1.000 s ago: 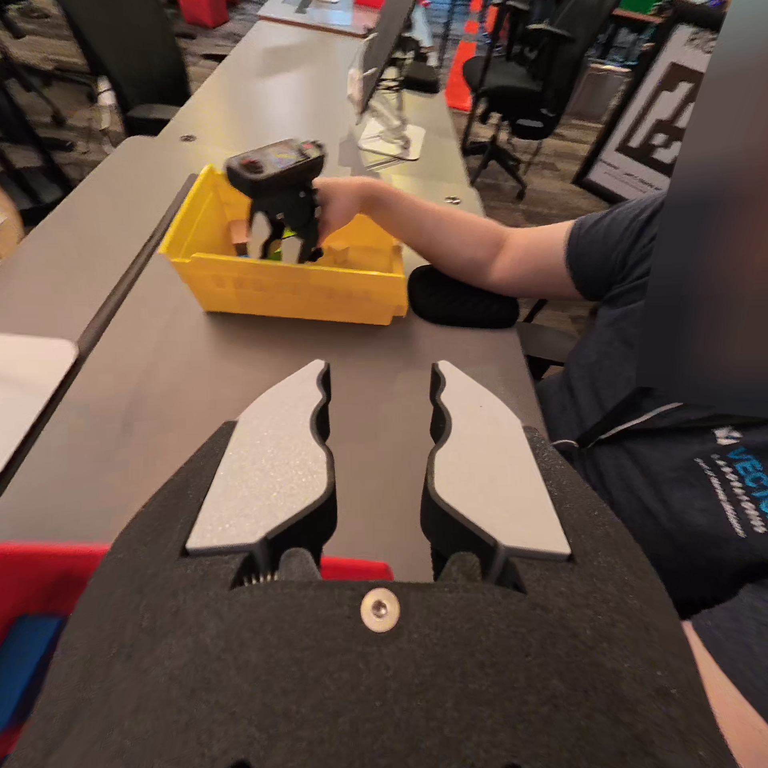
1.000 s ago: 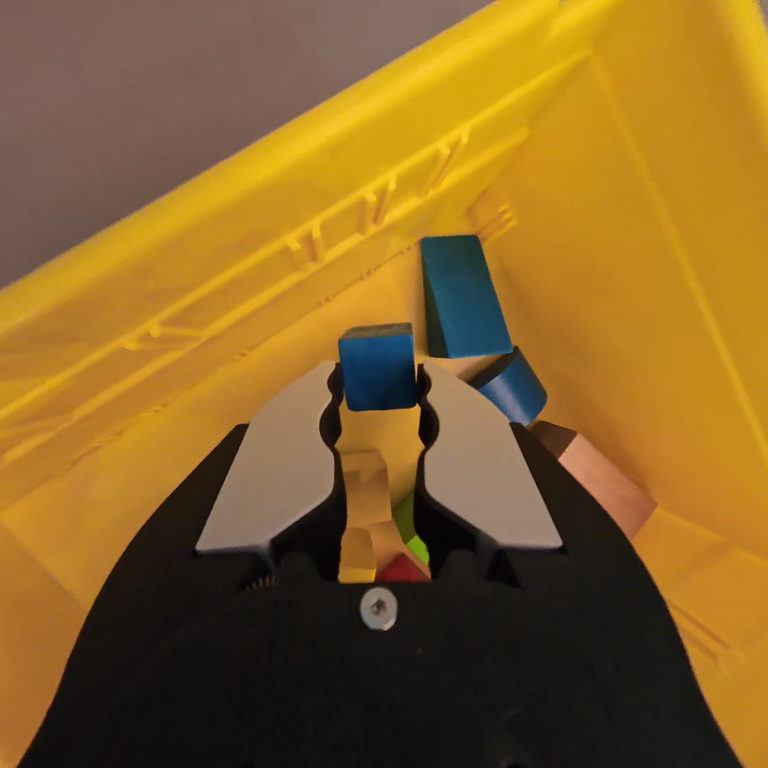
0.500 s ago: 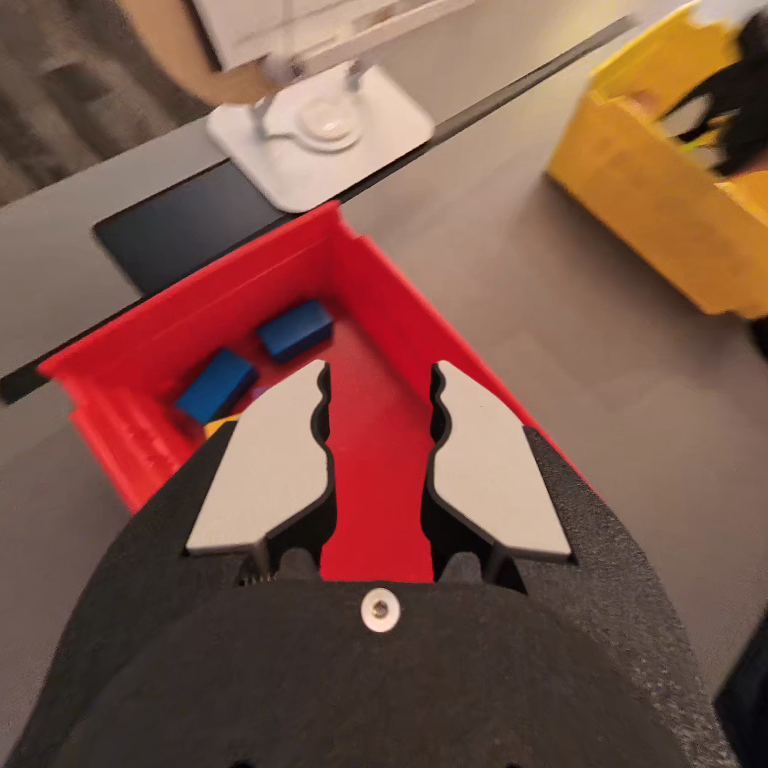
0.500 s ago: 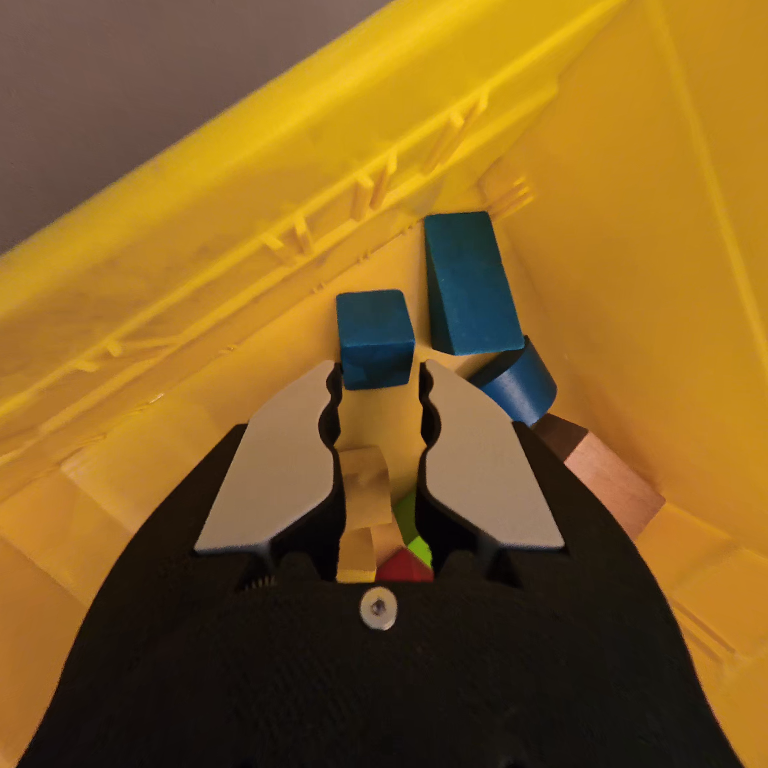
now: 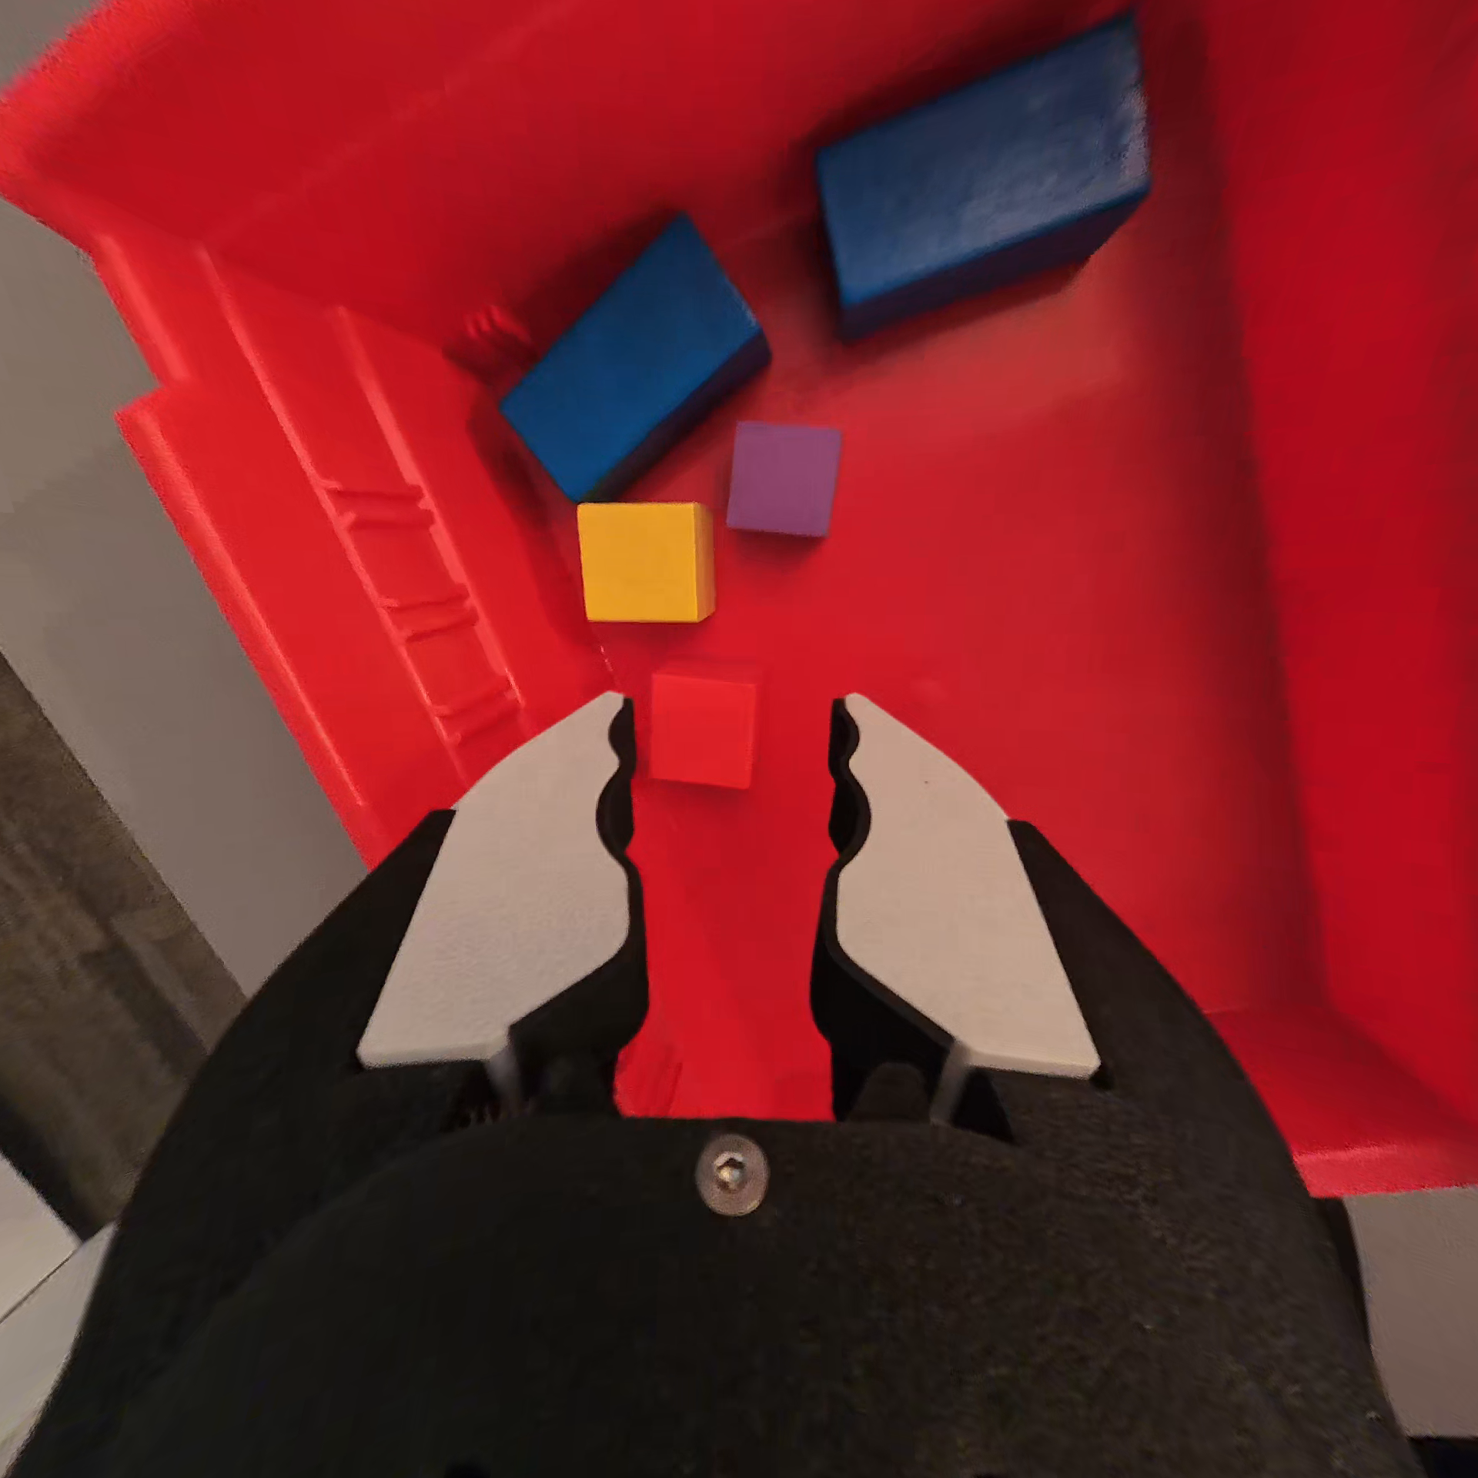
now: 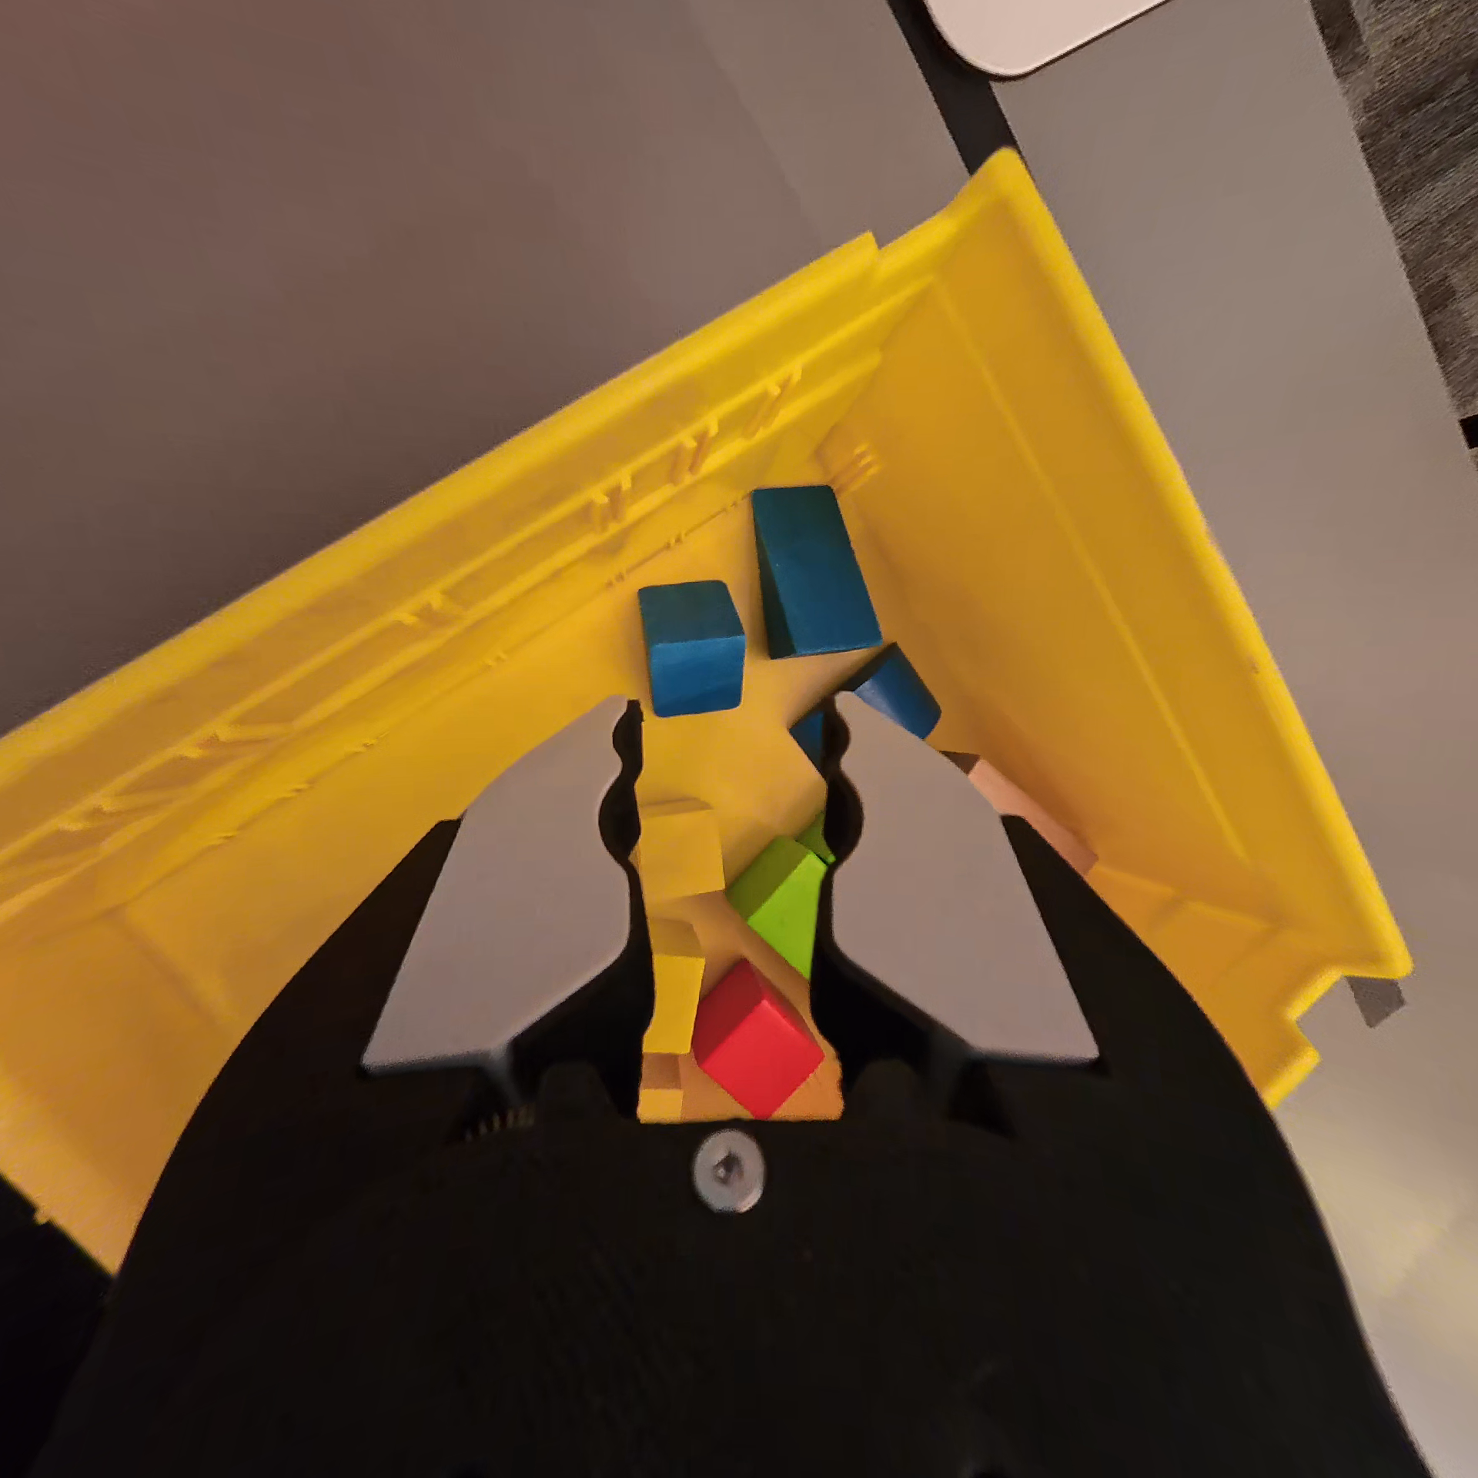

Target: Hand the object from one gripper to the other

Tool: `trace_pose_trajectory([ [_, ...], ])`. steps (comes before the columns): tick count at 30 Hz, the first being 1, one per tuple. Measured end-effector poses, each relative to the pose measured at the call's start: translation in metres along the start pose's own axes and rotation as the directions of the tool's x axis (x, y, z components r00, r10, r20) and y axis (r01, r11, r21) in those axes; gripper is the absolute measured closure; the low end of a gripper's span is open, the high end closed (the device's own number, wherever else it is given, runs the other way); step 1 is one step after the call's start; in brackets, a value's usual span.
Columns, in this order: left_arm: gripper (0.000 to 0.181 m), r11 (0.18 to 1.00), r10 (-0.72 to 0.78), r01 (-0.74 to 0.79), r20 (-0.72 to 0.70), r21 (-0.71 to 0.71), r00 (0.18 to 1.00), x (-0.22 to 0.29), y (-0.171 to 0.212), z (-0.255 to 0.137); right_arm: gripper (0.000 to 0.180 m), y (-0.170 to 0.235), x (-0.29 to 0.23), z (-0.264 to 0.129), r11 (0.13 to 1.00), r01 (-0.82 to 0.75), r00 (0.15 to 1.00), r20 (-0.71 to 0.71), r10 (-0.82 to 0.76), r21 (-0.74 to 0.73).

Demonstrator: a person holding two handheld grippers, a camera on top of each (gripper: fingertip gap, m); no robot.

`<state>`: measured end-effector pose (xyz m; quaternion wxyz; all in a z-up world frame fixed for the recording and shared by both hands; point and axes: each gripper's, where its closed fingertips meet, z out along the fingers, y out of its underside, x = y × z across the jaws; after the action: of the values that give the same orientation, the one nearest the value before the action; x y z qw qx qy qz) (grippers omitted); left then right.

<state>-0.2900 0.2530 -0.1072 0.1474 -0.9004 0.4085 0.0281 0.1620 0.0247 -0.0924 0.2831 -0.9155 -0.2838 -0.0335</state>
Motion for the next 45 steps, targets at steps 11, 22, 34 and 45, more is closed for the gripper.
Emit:
trace_pose_trajectory([
  [11, 0.138, 0.986, -0.012, 0.014, 0.015, -0.167, 1.0, -0.004, 0.02, 0.034, 0.133, -0.034, -0.016, -0.038, 0.993, 0.098, 0.993, -0.077, -0.093, 0.07],
  [22, 0.148, 0.99, 0.073, -0.05, -0.176, 0.13, 0.982, 0.038, -0.006, -0.05, 0.132, -0.117, -0.039, -0.087, 0.857, 0.279, 0.95, -0.253, -0.182, 0.434],
  [34, 0.148, 0.709, 0.671, -0.001, -0.675, 0.705, 0.309, 0.284, -0.028, -0.242, 0.123, -0.206, -0.187, -0.132, 0.379, 0.675, 0.737, -0.561, -0.377, 0.633],
  [45, 0.133, 0.664, 0.61, 0.093, -0.609, 0.742, 0.506, 0.262, -0.056, -0.239, 0.145, -0.164, -0.107, -0.134, 0.652, 0.507, 0.859, -0.387, -0.334, 0.564],
])
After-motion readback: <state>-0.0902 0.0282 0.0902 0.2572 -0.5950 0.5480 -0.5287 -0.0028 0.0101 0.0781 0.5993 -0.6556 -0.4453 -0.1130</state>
